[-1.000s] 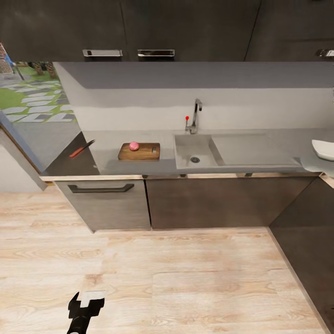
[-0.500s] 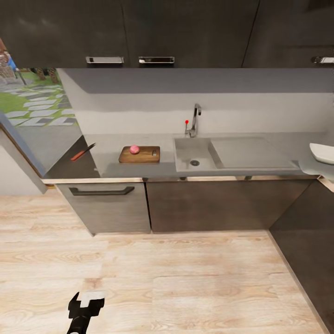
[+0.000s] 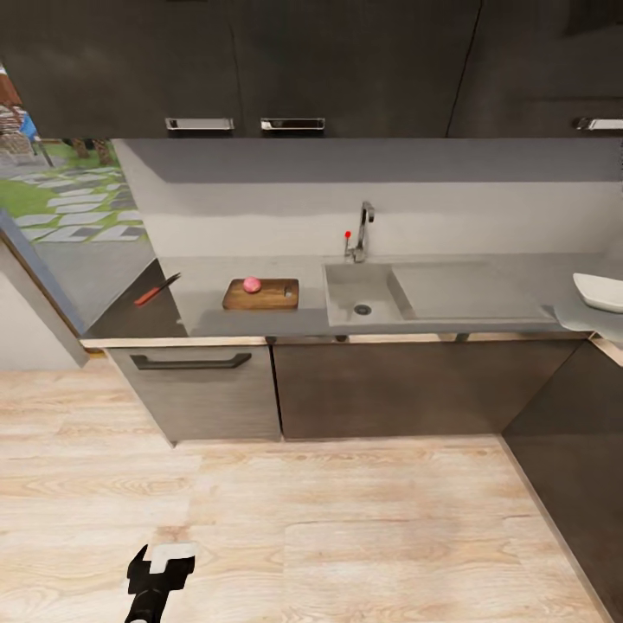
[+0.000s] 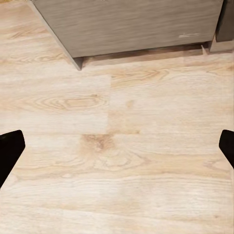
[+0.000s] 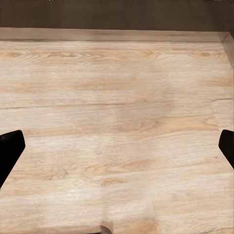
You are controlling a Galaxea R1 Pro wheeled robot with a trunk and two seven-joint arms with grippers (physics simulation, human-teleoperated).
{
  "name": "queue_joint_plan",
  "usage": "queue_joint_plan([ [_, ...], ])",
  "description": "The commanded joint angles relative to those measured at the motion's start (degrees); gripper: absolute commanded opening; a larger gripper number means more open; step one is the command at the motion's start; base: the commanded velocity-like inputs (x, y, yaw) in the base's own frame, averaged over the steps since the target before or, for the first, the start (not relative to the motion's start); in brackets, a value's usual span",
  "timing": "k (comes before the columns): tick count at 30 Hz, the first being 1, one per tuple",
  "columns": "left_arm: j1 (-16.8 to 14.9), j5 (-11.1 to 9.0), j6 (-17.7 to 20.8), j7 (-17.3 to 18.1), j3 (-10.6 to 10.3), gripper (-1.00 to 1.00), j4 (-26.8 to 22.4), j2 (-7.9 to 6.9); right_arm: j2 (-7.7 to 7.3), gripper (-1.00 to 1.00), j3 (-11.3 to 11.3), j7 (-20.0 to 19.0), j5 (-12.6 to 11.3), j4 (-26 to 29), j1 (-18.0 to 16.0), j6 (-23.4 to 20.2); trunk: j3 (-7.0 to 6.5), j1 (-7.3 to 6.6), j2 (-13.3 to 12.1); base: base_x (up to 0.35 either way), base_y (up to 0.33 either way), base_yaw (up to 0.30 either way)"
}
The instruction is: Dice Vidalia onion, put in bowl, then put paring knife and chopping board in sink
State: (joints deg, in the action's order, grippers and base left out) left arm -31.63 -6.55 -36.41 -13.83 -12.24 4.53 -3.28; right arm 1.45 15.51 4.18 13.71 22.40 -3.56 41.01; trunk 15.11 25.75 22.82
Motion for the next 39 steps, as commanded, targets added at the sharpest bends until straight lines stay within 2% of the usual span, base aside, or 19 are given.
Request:
queue_joint_plan([
  [1, -0.09, -0.57, -0.33, 0.03, -0.51, 1.0, 0.21, 0.03, 0.04, 1.0, 0.22, 0.39, 0.62, -0.01, -0.04, 0.13, 0.01, 0.03, 0.1, 0.0, 0.0, 0.0],
  [39, -0.09, -0.57, -0.33, 0.03, -0.51, 1.0, 0.21, 0.07, 0.21, 1.0, 0.22, 0.39, 0.62, -0.07, -0.04, 0.14, -3.38, 0.03, 0.1, 0.0, 0.0, 0.0],
])
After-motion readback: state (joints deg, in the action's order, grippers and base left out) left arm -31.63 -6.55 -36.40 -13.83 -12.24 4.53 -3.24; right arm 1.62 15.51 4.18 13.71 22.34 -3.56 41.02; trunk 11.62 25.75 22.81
